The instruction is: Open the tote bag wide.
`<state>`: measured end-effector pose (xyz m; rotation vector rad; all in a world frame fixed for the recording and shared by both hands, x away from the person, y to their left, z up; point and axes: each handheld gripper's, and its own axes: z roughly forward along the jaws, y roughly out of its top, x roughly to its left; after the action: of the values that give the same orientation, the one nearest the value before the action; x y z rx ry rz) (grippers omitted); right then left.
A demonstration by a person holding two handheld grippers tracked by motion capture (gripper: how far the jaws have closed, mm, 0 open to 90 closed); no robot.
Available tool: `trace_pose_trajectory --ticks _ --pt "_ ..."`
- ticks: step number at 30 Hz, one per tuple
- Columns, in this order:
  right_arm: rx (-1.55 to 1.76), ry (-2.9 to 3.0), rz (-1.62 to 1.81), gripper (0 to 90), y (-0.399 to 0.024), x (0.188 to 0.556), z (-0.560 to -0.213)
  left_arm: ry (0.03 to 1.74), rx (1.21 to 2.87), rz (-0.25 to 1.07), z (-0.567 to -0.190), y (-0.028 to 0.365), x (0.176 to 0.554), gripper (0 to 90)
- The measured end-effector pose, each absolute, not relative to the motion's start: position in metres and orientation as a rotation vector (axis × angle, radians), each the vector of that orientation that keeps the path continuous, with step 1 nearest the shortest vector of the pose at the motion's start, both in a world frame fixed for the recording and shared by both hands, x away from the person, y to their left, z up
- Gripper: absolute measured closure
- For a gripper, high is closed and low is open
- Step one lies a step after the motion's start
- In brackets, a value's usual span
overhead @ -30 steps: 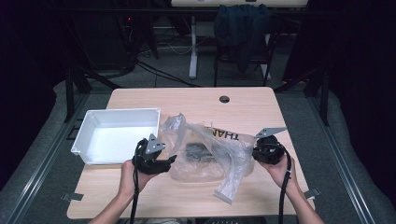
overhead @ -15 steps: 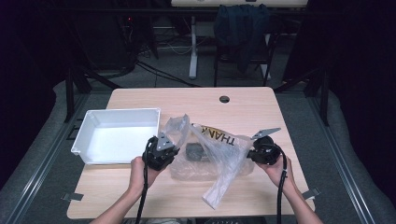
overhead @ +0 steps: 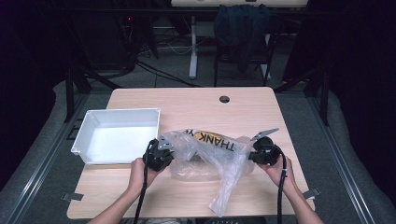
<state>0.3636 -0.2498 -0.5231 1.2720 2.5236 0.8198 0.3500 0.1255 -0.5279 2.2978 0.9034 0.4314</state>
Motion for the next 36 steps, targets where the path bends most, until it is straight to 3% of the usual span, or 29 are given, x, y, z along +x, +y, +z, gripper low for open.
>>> trace_pose_trajectory --ticks 2,3,4,5,8,9,10,11,19,22,27,30,32,33,36 --pt "1.265 2.537 0.820 86.8 -0.251 0.363 -0.522 0.905 2.297 0.432 -0.528 0.126 0.350 88.7" --pt "1.274 2.526 0.816 78.5 -0.253 0.361 -0.518 0.905 2.296 0.435 -0.528 0.126 0.350 88.8" --pt "1.274 2.526 0.816 78.5 -0.253 0.361 -0.518 0.905 2.296 0.435 -0.528 0.126 0.350 88.8" --pt "1.262 2.537 0.813 69.3 -0.257 0.358 -0.512 0.909 2.292 0.439 -0.527 0.127 0.350 88.8" --pt "1.262 2.517 0.859 59.8 -0.262 0.353 -0.504 0.911 2.288 0.441 -0.527 0.128 0.350 88.8" --pt "1.248 2.508 0.855 48.7 -0.265 0.346 -0.495 0.910 2.287 0.442 -0.527 0.128 0.350 88.7" --pt "1.248 2.508 0.855 48.7 -0.265 0.346 -0.495 0.910 2.287 0.442 -0.527 0.128 0.350 88.7" --pt "1.239 2.507 0.885 40.6 -0.268 0.340 -0.486 0.910 2.287 0.441 -0.527 0.128 0.350 88.6" --pt "1.198 2.433 1.029 24.5 -0.269 0.330 -0.459 0.909 2.293 0.433 -0.528 0.127 0.351 87.8" --pt "1.144 2.424 1.038 22.6 -0.257 0.333 -0.459 0.909 2.295 0.430 -0.528 0.127 0.352 87.4" --pt "1.136 2.452 1.021 28.1 -0.241 0.345 -0.467 0.903 2.299 0.434 -0.528 0.128 0.351 86.0" --pt "1.193 2.483 0.990 48.1 -0.237 0.352 -0.480 0.906 2.296 0.430 -0.527 0.129 0.350 84.0" --pt "1.198 2.502 0.997 56.8 -0.237 0.353 -0.484 0.908 2.294 0.433 -0.527 0.130 0.351 83.8" --pt "1.198 2.502 0.997 56.8 -0.237 0.353 -0.484 0.908 2.294 0.433 -0.527 0.130 0.351 83.8" --pt "1.207 2.508 1.002 71.4 -0.236 0.353 -0.488 0.907 2.297 0.432 -0.527 0.129 0.351 83.8"
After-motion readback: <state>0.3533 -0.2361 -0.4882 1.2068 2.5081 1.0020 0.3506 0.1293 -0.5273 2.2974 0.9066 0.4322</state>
